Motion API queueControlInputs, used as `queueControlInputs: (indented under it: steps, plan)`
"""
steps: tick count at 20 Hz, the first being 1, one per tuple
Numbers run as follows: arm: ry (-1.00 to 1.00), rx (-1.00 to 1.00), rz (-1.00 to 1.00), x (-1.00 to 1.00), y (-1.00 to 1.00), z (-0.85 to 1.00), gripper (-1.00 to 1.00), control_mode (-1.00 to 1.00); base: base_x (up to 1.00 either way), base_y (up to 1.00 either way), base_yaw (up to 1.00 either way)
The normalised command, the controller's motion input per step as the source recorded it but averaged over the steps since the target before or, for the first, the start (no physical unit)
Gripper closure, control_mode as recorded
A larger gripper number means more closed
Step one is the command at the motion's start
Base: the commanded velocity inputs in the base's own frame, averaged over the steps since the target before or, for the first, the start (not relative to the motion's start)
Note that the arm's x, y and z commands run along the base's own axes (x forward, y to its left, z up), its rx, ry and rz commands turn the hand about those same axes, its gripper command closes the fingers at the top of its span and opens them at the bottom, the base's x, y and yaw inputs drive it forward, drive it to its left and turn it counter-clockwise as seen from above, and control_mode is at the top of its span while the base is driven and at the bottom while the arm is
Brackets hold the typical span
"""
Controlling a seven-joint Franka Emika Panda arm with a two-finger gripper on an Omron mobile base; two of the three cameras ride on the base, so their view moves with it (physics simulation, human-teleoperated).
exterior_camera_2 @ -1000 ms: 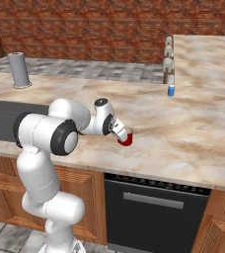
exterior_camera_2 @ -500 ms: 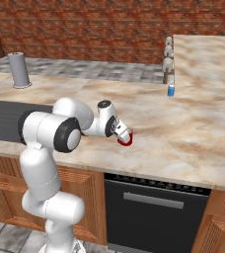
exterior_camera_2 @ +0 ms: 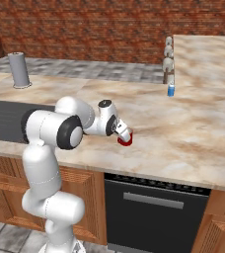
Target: Move the mug from next to the sink to the open cabinet. Then, move the bowl with the squash to the fridge to clear the area for faucet cleaning.
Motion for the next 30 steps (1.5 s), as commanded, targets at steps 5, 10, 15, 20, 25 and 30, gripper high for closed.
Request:
queueControlInputs:
  steps: [5,10,15,20,25,30]
  plan:
    - [0.00,0.00,0.00,0.20,0.00,-0.09,-1.00,-1.00,0.00,0.00,0.00]
    - [0.00,0.00,0.00,0.16,0.00,-0.16,-1.00,-1.00,0.00,0.00,0.00]
    - [0.00,0.00,0.00,0.02,-0.05,-0.15,-1.00,-1.00,0.00,0.00,0.00]
    - [0.00,0.00,0.00,0.00,-0.13,-0.07,-1.00,-1.00,0.00,0.00,0.00]
    - [0.00,0.00,0.00,0.00,-0.15,0.00,-1.00,-1.00,0.00,0.00,0.00]
    - [0.00,0.00,0.00,0.00,-0.01,0.00,1.00,-1.00,0.00,0.00,0.00]
